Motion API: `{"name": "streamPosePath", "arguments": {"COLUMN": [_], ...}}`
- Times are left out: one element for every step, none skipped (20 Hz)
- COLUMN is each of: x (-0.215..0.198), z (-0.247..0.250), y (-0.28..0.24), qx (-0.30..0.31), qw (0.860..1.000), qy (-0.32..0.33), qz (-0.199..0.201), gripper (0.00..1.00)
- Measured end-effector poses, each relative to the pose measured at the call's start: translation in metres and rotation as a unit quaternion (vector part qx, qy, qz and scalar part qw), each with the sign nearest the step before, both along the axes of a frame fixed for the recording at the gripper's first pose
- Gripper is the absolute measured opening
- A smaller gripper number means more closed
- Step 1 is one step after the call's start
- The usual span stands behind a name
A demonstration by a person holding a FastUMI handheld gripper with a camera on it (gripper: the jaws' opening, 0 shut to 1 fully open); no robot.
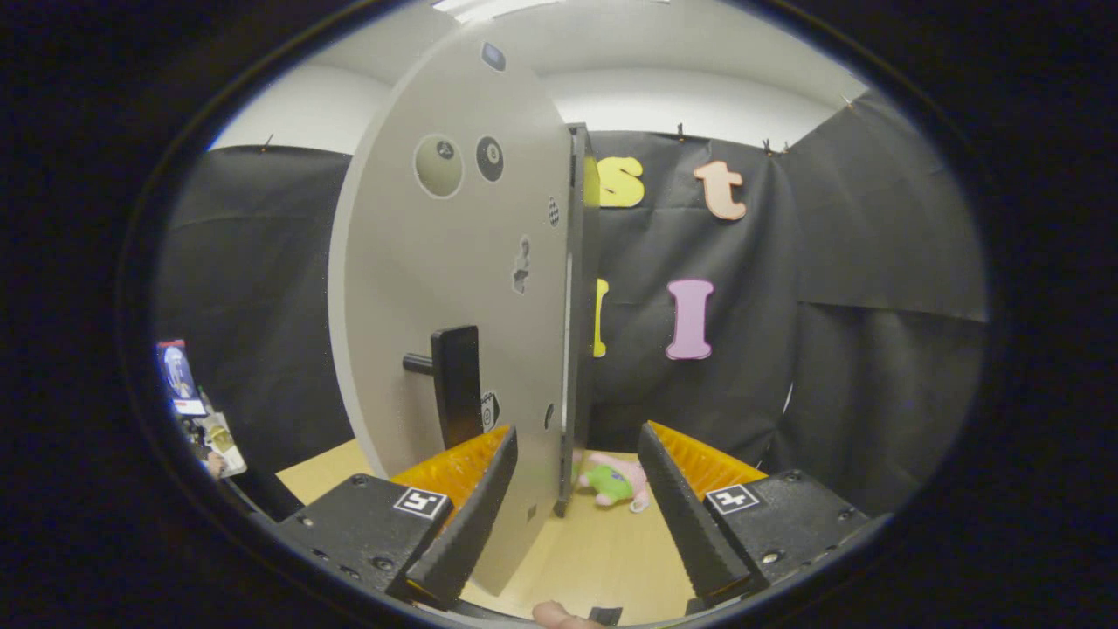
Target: Open the shoe cabinet door, grab the shoes and put them into the shoe cabinet, then close the shoe cabinet door.
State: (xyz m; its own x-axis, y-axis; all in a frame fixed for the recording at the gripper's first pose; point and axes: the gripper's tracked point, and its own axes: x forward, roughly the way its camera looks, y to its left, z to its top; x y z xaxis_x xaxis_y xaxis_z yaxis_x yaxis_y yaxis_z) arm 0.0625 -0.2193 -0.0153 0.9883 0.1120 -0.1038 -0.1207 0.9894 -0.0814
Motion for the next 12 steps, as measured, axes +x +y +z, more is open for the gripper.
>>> {"name": "streamPosePath", "arguments": {"x": [0.001,0.001,0.002,0.002,0.002,0.002,0.003,0.004,0.005,0.005,0.007,0.008], "z": [-0.001,-0.003,-0.006,-0.005,-0.006,-0.004,-0.003,-0.002,-0.003,-0.004,-0.005,-0.005], "y": [0.006,0.013,0.019,0.025,0.03,0.034,0.039,0.043,0.048,0.054,0.059,0.062], "qx": [0.001,0.01,0.02,0.028,0.028,0.023,0.016,0.011,0.01,0.012,0.016,0.02], "qw": [1.0,1.0,1.0,1.0,1.0,1.0,1.0,1.0,1.0,1.0,1.0,1.0], "qy": [-0.002,-0.001,0.001,0.003,0.005,0.005,0.003,0.0,-0.001,-0.002,-0.001,-0.001], "qz": [0.001,0.004,0.006,0.008,0.009,0.007,0.005,0.004,0.003,0.004,0.003,-0.001], "gripper": [0.93,0.93,0.93,0.93,0.93,0.93,0.93,0.93,0.93,0.93,0.93,0.93]}}
